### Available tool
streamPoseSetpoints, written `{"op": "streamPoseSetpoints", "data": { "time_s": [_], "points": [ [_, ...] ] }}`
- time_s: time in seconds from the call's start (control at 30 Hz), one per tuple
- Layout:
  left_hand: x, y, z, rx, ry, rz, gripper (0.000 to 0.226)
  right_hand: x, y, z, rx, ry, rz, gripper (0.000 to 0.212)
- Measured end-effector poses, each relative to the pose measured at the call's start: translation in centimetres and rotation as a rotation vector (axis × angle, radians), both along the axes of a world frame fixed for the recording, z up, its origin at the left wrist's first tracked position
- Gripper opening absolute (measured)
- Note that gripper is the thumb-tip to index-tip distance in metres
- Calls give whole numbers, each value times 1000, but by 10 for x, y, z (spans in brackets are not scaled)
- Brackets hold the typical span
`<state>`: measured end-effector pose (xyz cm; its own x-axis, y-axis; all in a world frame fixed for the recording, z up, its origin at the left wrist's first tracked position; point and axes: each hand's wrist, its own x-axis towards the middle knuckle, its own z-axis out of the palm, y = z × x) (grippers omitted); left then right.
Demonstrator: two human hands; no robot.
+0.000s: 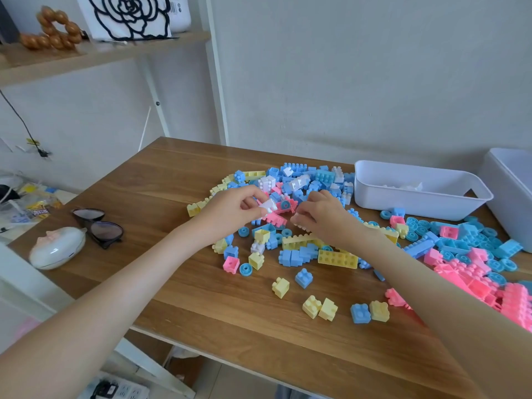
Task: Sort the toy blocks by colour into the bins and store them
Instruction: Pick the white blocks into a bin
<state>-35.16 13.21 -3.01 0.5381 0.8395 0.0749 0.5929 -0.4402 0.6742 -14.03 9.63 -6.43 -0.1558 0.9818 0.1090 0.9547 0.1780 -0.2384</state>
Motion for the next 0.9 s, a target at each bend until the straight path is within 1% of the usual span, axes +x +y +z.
{"op": "streamPoseSetpoints", "data": {
  "time_s": [0.07,0.17,0.27,0.33,0.43,0.53,0.6,0.7,0.83,0.9],
  "points": [
    [-2,2,-4,-34,-54,40,11,-3,-2,-1,20,4,28,30],
    [-4,4,-10,-55,-81,73,11,-14,-8,7,22,168,119,29],
    [-8,6,-13,-65,-92,90,9,-29,-15,19,-130,307,227,33],
    [-10,6,-13,-47,-71,88,7,-39,-17,20,-149,331,288,33],
    [-11,2,-13,-2,-31,68,7,-47,-18,19,-107,324,351,27],
    [-12,1,-14,5,-24,76,9,-50,-18,15,-38,232,453,28],
    [-14,3,-13,9,-32,93,8,-49,-16,8,38,91,516,28],
    [-19,4,-13,24,-33,108,8,-47,-16,2,73,-101,489,32],
    [-24,0,-10,51,-19,101,5,-52,-16,7,76,-198,453,30],
    [-25,-1,-9,54,-9,96,5,-55,-15,8,83,-204,449,27]
  ]
}}
